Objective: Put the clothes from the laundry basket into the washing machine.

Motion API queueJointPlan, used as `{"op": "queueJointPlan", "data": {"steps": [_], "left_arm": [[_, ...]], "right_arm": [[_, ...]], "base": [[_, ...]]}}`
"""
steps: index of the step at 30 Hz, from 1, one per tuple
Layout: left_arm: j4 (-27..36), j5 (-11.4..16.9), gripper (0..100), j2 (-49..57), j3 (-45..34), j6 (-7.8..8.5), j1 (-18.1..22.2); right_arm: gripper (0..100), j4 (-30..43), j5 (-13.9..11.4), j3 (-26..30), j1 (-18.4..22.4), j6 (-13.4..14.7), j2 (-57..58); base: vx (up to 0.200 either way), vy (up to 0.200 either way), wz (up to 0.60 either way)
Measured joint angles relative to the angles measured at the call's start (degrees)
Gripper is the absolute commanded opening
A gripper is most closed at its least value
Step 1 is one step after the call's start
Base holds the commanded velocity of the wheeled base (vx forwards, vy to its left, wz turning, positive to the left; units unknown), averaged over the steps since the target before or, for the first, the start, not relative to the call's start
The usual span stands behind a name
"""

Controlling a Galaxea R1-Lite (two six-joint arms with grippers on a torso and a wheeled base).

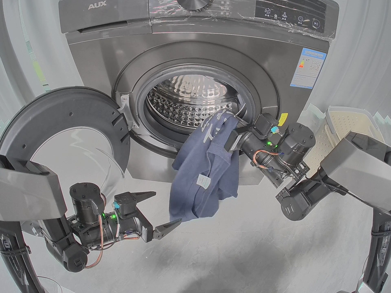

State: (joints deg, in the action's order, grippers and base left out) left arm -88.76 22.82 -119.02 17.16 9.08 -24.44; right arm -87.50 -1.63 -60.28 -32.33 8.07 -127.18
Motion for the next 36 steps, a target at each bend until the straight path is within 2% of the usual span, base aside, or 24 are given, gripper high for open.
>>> {"op": "queueJointPlan", "data": {"steps": [5,10,16,21,23,26,28,36], "left_arm": [[0.0,0.7,100,-1.2,-0.7,1.69,0.1],[0.0,0.2,100,-2.3,2.0,1.43,0.1],[-0.1,-0.5,100,-3.1,6.1,0.73,-0.2],[-0.1,-3.1,100,-3.9,10.5,-1.28,-1.5],[-0.1,-5.0,100,-5.0,14.0,-2.51,-2.1],[0.0,-5.8,100,-6.1,16.7,-4.99,-2.4],[0.0,-6.0,100,-6.7,18.1,-5.94,-2.8],[0.1,-6.6,100,-10.1,24.6,-6.13,-3.3]], "right_arm": [[0,-0.2,0.1,-1.2,0.0,0.1,-0.2],[0,-0.5,0.1,-0.9,-1.2,0.1,-0.5],[0,-0.4,0.4,-0.3,-5.0,0.2,-0.9],[0,-0.3,0.5,0.2,-6.4,0.3,-1.0],[0,-0.3,0.6,0.8,-6.7,0.4,-0.9],[0,-0.5,0.6,1.4,-7.2,0.5,-0.7],[0,-0.5,0.7,1.7,-7.8,0.5,-0.6],[0,-0.6,1.7,2.0,-10.1,0.9,-0.3]], "base": [[0.0,0.0,0.0],[0.0,0.0,0.0],[0.0,0.0,0.0],[0.0,0.0,0.0],[0.0,0.0,0.0],[0.0,0.0,0.0],[0.0,0.0,0.0],[0.0,0.0,0.0]]}}
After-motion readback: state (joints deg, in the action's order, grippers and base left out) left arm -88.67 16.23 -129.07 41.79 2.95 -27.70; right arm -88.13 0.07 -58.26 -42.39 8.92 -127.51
